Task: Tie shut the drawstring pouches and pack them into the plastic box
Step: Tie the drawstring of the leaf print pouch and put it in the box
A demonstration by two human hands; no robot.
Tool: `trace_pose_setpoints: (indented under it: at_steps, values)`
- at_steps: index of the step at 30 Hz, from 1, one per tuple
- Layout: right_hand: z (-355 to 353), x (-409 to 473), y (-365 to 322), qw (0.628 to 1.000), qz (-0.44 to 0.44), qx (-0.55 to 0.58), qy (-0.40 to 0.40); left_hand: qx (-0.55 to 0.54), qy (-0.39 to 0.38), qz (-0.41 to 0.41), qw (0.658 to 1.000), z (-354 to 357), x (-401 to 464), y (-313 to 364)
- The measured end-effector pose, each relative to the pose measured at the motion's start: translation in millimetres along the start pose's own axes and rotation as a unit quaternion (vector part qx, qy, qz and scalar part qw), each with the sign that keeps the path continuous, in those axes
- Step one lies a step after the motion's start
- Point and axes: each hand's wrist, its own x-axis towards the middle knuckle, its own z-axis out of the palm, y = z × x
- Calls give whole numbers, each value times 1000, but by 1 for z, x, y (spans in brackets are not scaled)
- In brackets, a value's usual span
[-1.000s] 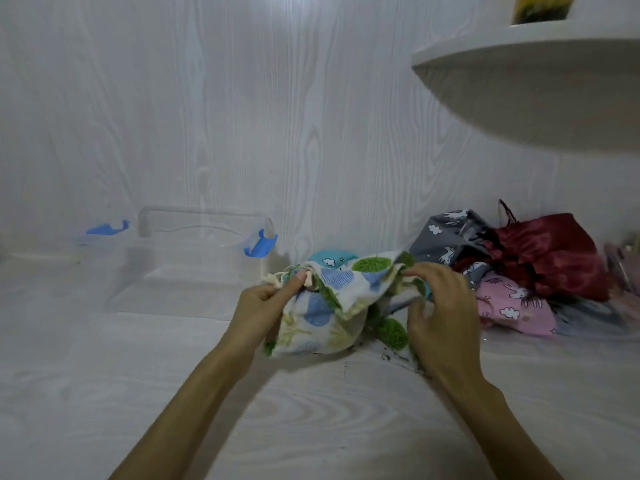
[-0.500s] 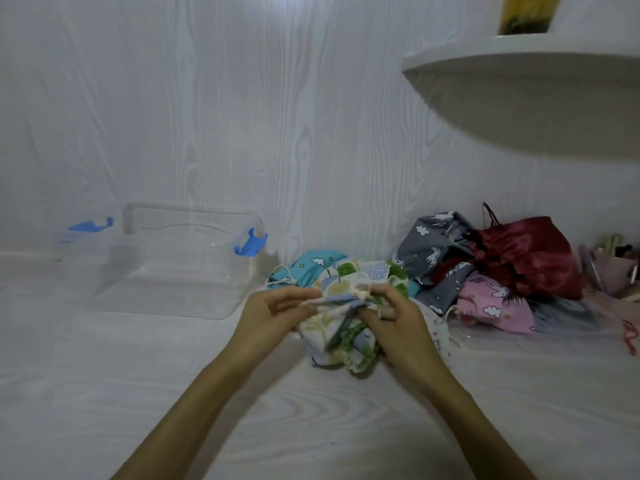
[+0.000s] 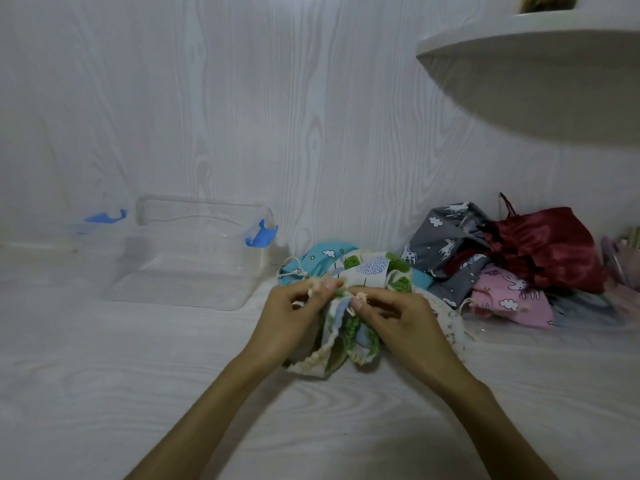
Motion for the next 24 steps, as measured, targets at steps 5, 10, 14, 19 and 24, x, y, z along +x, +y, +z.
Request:
trace_pose_setpoints:
  at_steps: [5,10,14,19,24]
  values:
    - [-11,5,-1,990,-40,24,129,-13,58,-9,998,-7,3,-5]
    - [-31,11,5,966,19,47,254,208,250,-3,946,-34,14,-17]
    - [-54,13,9,966,102,95,219,285,237,-40,928,-52,16,-20]
    - [-77,14,0,940,145,224,212,139,205,-29,968,-48,26,-4]
    - [-91,18,-18,877,147,387,243,183,203,-25,962,-31,27,13]
